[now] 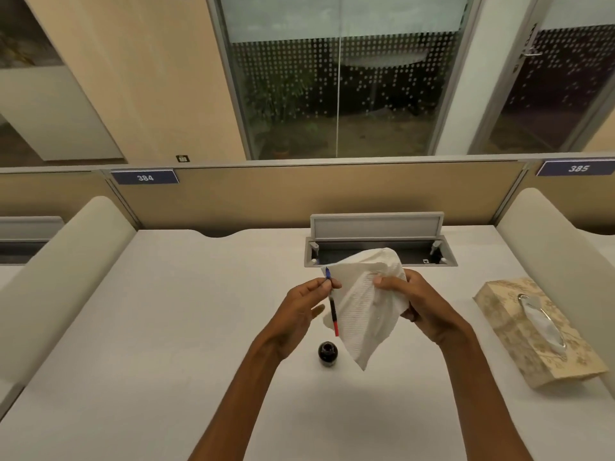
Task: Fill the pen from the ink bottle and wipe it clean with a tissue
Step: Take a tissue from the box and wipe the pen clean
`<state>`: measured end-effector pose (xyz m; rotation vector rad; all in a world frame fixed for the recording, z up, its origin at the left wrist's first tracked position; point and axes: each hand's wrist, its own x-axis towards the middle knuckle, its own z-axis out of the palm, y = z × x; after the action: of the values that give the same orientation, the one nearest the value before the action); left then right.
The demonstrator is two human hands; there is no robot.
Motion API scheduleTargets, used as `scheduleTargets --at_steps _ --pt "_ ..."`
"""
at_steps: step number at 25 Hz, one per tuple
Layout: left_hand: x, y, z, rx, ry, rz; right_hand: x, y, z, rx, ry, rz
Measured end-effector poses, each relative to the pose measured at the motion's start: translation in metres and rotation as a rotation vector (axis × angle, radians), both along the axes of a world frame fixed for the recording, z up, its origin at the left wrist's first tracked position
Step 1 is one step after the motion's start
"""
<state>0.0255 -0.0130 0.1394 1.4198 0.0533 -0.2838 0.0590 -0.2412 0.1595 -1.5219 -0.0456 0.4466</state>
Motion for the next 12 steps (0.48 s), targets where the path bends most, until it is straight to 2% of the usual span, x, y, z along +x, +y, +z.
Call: scheduleTargets --at_steps 3,5,7,9,10,12 --pt "-0.001 0.008 0.0 -0.03 -0.01 0.096 -0.003 0.001 0.002 -0.076 -0.029 -0.022" --pt "-0.001 0.013 0.002 0.007 -0.018 0.163 -0.002 -0.003 0.001 -0.282 -0.085 -0.062" --pt "-0.001 0.017 0.003 0.064 -0.05 0.182 -0.002 -0.007 -0.004 -0.557 -0.216 -0.205" --pt "-0.001 0.02 0.005 0.115 -0.074 0.176 -0.006 -0.005 -0.005 -0.697 -0.358 -0.343" --pt "0.0 0.02 0.007 0.124 -0.08 0.164 -0.007 -0.001 -0.005 -0.718 -0.421 -0.333" --pt "0.002 0.021 0.011 0.13 -0.102 0.108 -0.006 0.015 -0.004 -0.67 -0.461 -0.141"
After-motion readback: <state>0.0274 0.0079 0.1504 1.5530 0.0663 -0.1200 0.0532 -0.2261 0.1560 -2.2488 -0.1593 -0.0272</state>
